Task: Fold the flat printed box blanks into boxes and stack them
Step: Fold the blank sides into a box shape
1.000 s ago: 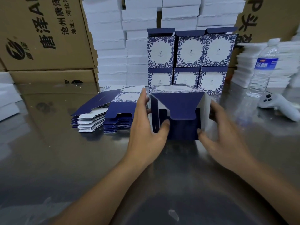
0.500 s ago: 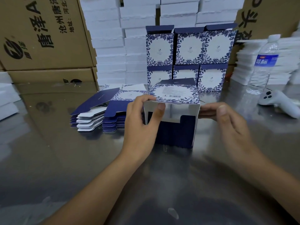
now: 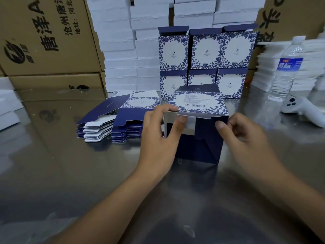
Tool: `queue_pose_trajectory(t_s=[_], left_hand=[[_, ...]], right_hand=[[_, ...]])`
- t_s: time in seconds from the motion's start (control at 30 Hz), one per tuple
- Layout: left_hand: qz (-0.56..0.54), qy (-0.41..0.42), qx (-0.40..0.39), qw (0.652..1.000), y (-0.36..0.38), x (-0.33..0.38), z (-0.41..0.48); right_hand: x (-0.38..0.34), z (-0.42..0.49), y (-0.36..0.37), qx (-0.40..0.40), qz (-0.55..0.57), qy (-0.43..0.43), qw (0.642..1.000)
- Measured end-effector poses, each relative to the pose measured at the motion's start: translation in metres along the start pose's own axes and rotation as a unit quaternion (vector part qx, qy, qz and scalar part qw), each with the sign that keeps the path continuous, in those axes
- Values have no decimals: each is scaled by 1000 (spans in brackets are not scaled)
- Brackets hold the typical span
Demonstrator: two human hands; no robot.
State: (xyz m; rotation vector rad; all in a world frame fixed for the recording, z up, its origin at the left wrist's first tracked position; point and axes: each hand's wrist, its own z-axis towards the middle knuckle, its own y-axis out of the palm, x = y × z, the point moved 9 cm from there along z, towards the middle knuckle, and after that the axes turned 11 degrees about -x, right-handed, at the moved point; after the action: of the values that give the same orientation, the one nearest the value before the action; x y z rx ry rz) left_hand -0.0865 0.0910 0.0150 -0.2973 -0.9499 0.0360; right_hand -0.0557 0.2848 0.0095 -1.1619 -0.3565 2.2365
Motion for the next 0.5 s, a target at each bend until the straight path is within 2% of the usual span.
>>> queue_pose_trajectory(t_s=[0.23,0.5], left_hand=[[-6,7,-7,1000,2,3,-2],[1,7,0,1000,1,4,-2]], right_hand=[[-26,-5,-7,17,-222,-17,975],[-18,-3,-4,-17,-190,-11,982]])
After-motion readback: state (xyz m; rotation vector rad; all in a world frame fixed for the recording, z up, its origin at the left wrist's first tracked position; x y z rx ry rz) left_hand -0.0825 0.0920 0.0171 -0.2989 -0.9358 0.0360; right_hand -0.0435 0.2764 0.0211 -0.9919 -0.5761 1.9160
